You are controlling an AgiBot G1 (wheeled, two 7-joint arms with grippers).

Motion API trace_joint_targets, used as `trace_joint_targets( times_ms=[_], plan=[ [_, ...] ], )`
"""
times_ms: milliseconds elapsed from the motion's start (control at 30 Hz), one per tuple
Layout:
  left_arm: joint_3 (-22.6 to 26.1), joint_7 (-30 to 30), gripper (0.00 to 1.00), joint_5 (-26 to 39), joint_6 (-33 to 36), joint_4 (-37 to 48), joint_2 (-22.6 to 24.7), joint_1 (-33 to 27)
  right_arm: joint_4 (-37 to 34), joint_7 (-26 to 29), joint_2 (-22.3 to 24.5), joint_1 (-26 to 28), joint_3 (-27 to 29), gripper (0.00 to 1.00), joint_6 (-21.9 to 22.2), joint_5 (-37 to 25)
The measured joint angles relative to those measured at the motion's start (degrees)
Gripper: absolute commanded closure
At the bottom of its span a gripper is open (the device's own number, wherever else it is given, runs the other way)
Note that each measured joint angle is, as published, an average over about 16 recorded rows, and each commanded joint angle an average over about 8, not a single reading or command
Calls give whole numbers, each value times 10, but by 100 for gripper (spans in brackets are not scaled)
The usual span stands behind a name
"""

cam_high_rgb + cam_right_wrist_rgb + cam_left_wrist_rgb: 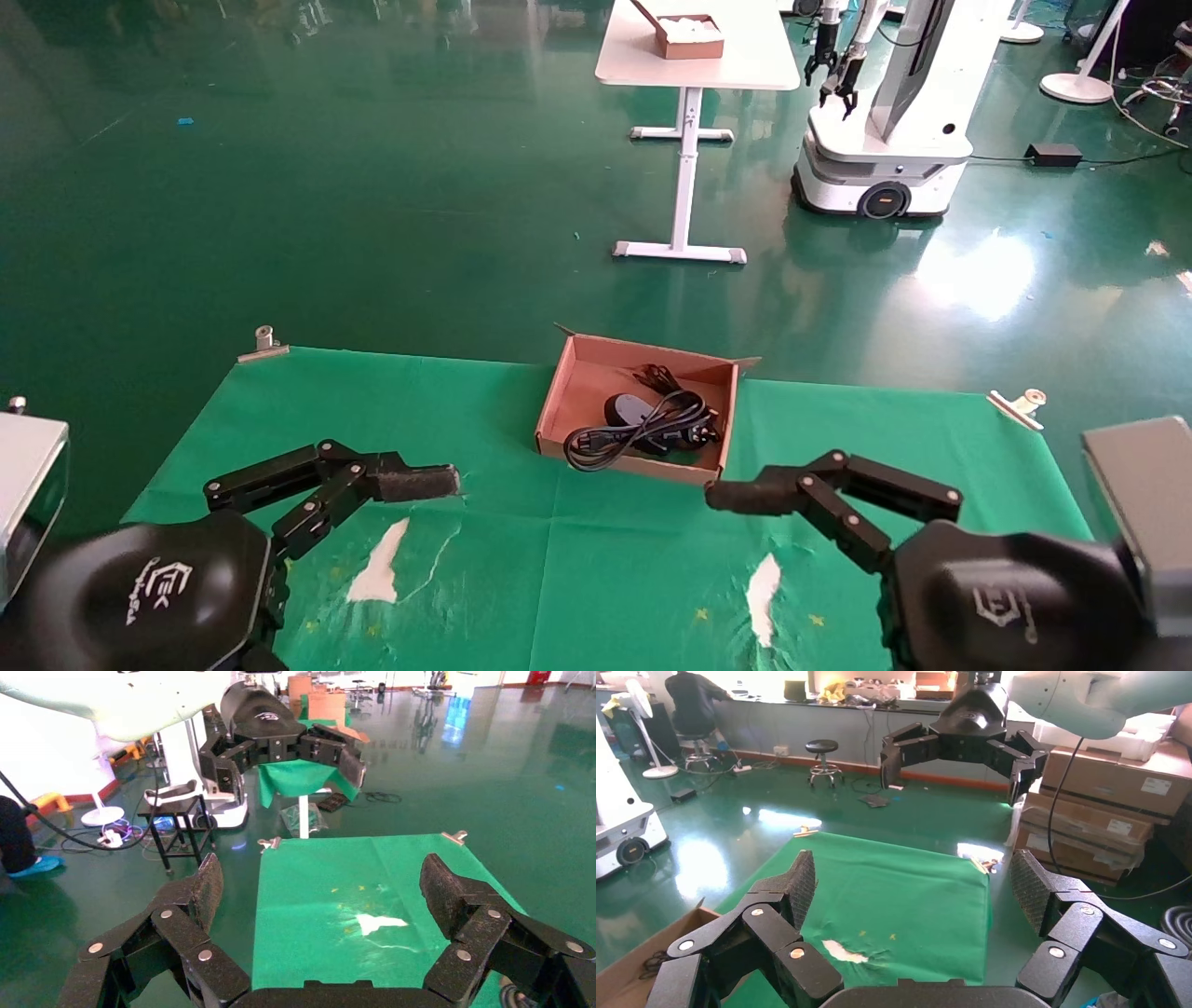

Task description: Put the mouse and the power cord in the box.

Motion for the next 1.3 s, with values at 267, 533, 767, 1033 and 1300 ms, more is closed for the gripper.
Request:
trace_joint_targets(
  times_ms=[267,533,767,1033,1300],
  plan=[
    [2,0,0,2,-2,1,1,-1,-4,-2,0,3,0,0,0,-2],
    [4,0,0,3,-4,2,3,-2,-8,-5,0,7,-1,0,0,-5],
    [5,0,0,4,-5,3,3,-3,-11,-6,-1,8,-2,0,0,-6],
    [5,0,0,4,-6,3,3,-3,-12,-6,-1,9,-2,0,-1,-7],
    [6,0,0,5,-6,3,4,-3,-13,-7,-1,10,-2,0,-1,-8]
  ],
)
